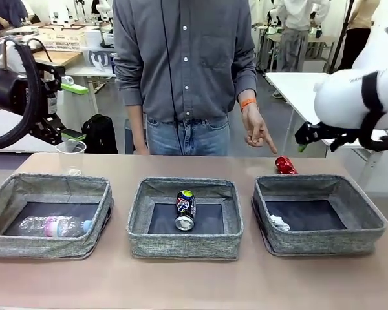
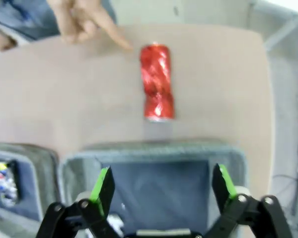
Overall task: Sort the waste into the appropriate baskets.
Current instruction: Pick up the waste item pointed out by the person.
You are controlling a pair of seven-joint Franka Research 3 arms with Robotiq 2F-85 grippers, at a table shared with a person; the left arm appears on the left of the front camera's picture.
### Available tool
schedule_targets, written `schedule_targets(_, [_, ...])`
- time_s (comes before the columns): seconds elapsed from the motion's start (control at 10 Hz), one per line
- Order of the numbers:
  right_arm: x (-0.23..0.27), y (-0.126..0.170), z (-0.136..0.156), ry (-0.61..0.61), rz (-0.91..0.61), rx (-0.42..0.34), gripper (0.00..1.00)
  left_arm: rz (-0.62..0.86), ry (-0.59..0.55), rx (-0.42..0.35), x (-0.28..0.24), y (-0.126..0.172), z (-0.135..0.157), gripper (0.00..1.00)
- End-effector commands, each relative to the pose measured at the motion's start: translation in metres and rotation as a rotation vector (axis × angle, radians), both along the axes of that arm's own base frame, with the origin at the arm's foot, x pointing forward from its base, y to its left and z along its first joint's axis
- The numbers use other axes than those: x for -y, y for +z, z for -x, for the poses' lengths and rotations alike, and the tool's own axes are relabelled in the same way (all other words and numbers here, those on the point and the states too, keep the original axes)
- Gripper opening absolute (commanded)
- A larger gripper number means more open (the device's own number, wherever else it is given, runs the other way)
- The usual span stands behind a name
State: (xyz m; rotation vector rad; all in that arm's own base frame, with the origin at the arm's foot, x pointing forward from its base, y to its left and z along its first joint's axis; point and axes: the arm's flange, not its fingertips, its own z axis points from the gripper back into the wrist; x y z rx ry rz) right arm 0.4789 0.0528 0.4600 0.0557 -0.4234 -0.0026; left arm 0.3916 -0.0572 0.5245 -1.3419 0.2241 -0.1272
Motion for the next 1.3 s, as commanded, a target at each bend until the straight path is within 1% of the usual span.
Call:
schedule_targets(0.0, [-0.014,-0.002,-0.051,0.070,-0.140,-0.001,1.00,0.003,0.010,0.002,0.002,0.003,0.002,0.97])
schedule_targets(0.1, [-0.012,-0.014,-0.070,0.077,-0.116,-0.082,1.00,0.003,0.010,0.002,0.002,0.003,0.002,0.97])
schedule_targets(0.2, [-0.010,-0.027,-0.084,0.052,-0.079,-0.140,1.00,0.003,0.010,0.002,0.002,0.003,0.002,0.97])
schedule_targets(0.6, [-0.006,-0.075,-0.115,0.045,0.008,-0.178,1.00,0.003,0.010,0.002,0.002,0.003,0.002,0.97])
schedule_targets(0.7, [-0.004,-0.091,-0.123,0.059,0.001,-0.183,1.00,0.003,0.010,0.002,0.002,0.003,0.002,0.97])
schedule_targets(0.8, [-0.001,-0.110,-0.130,0.040,-0.013,-0.183,1.00,0.003,0.010,0.002,0.002,0.003,0.002,0.97])
schedule_targets(0.9, [0.000,-0.125,-0.134,0.015,0.006,-0.148,1.00,0.003,0.010,0.002,0.002,0.003,0.002,0.97])
schedule_targets(1.0, [-0.001,-0.135,-0.136,0.021,-0.005,-0.120,1.00,0.003,0.010,0.002,0.002,0.003,0.002,0.97])
schedule_targets(1.2, [-0.001,-0.147,-0.138,0.010,-0.021,-0.100,1.00,0.003,0.010,0.002,0.002,0.003,0.002,0.97])
